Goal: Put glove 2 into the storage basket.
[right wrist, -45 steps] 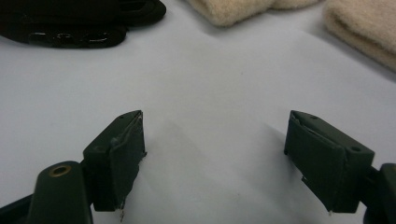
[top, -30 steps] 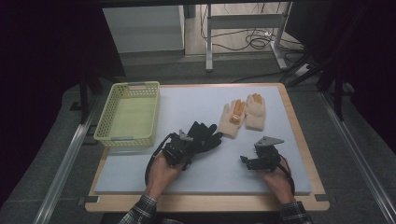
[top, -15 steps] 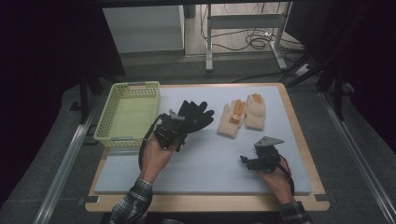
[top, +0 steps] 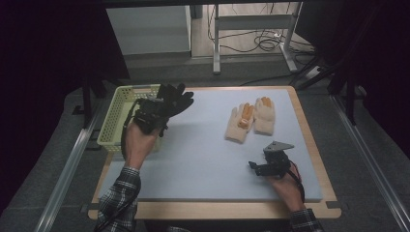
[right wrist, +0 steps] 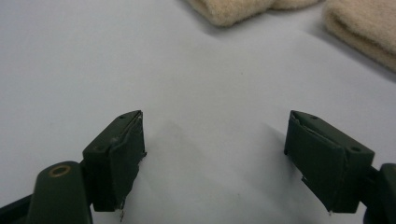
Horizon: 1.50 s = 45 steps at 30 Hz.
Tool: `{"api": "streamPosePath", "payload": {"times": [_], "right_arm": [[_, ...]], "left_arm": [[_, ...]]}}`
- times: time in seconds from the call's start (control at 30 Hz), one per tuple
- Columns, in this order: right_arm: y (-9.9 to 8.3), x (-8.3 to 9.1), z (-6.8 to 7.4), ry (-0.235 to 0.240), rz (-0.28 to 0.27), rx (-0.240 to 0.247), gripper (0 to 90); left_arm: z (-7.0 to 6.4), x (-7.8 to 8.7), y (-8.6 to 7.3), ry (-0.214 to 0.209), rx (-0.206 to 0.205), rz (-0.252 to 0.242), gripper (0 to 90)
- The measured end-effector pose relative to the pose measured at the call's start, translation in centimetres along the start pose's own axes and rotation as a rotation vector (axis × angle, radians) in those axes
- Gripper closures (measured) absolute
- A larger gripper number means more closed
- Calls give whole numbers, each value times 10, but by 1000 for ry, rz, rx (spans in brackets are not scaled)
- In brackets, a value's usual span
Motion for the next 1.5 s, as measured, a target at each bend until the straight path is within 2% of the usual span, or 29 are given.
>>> {"api": "streamPosePath", "payload": {"times": [0.17, 0.43, 0.63, 0.8, 0.97, 1.13, 1.2, 1.33, 1.43, 1.5], "right_arm": [[0, 0, 0, 0, -3, -1, 198], [0, 0, 0, 0, -3, -1, 198], [0, 0, 0, 0, -3, -1, 198], [0, 0, 0, 0, -3, -1, 198], [0, 0, 0, 0, -4, -1, 198], [0, 0, 0, 0, -4, -1, 198], [0, 0, 0, -1, -4, -1, 198], [0, 0, 0, -1, -4, 0, 198], [0, 0, 0, 0, -4, -1, 198], [0, 0, 0, 0, -4, -1, 198]], "left_arm": [[43, 4, -3, 78, 51, -2, 657], [90, 6, -17, 142, 106, 7, 656], [123, -3, -36, 185, 145, 38, 654], [140, -19, -54, 210, 152, 101, 649], [151, -33, -67, 231, 168, 141, 644], [161, -42, -78, 251, 181, 192, 635], [163, -45, -80, 257, 175, 211, 630], [166, -55, -87, 250, 171, 266, 616], [167, -60, -91, 235, 181, 308, 567], [166, -62, -92, 223, 175, 329, 474]]}}
Point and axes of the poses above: each handheld gripper's, and its own axes: x roughly backward along the jaws, y roughly out of its top, z roughly to its left, the point moved 9 cm from there along -x, roughly forward along the jaws, and after that the axes turned 13 degrees about -z, right-handed, at the moved point
